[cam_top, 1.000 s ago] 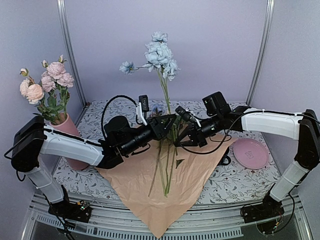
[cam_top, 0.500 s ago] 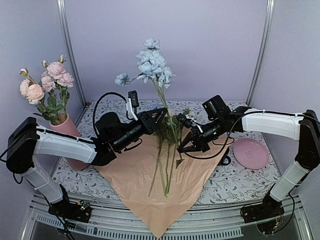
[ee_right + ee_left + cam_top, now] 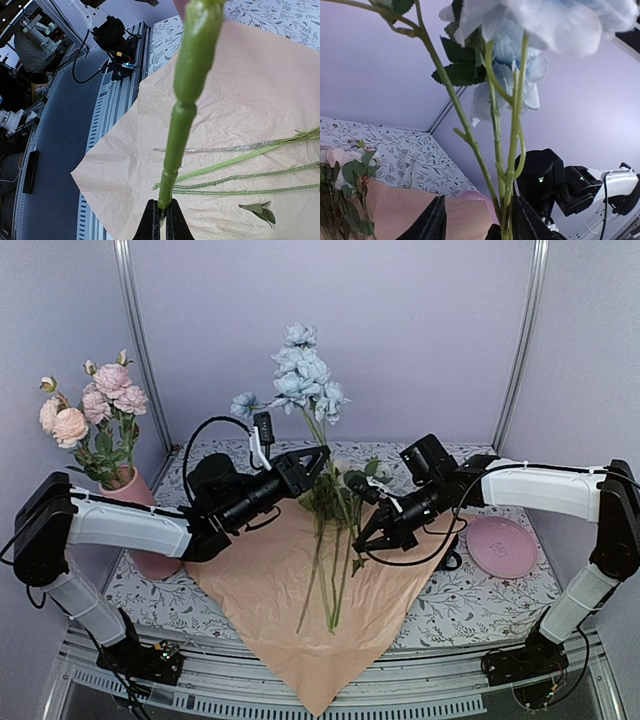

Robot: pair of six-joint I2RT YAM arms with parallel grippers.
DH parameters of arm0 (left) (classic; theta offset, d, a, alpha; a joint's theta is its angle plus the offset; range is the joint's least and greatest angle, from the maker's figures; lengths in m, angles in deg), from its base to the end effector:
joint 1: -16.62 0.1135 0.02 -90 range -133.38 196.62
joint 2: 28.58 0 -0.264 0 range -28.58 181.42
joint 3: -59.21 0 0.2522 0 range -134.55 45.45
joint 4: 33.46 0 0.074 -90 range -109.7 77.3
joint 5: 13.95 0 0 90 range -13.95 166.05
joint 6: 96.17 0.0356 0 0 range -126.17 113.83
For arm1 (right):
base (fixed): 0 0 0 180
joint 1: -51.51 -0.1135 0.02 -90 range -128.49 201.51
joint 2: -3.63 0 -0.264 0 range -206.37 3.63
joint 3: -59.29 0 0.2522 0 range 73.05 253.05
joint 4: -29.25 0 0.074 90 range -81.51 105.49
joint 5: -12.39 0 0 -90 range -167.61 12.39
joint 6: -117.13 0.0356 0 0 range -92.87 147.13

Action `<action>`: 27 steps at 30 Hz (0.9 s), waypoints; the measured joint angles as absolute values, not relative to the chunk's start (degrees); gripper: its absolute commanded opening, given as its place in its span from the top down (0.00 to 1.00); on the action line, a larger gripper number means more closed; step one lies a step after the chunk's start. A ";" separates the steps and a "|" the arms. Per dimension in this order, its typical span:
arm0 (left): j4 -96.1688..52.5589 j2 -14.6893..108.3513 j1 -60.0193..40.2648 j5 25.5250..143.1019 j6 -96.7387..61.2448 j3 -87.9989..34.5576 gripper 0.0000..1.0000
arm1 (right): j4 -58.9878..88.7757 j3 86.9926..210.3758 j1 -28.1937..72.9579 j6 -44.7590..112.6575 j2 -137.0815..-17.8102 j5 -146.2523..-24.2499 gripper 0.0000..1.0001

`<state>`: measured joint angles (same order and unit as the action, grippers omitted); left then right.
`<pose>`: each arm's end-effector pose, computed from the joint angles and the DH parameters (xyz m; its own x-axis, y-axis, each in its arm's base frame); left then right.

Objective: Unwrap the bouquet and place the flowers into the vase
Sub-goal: Pass from the left arm to the right, then pass from the right arm to the left

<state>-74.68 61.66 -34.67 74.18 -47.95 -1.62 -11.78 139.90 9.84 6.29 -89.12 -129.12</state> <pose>0.2186 -0.2709 0.2761 -0.4109 -0.5522 -0.7255 0.6520 0.3783 -0.6571 0.2331 0.2448 0.2472 -0.2869 -0.5518 -0.7831 -0.9270 -0.0464 0.3723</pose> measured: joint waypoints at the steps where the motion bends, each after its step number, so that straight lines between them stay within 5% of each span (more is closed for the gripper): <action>1: -74.68 61.66 -34.58 74.45 -48.03 -1.93 0.57 | -11.80 139.90 9.71 6.23 -89.18 -128.92 1.00; 6: -74.77 61.66 -33.81 76.54 -48.52 -2.76 0.59 | -12.00 139.83 9.38 5.73 -89.55 -128.70 1.00; 10: -74.81 61.66 -33.24 77.96 -49.11 -2.98 0.71 | -12.02 139.83 9.36 5.46 -89.75 -128.70 1.00; 27: -75.16 61.33 -32.65 80.63 -49.45 -2.41 0.92 | -11.91 139.66 9.25 5.20 -91.39 -128.20 1.00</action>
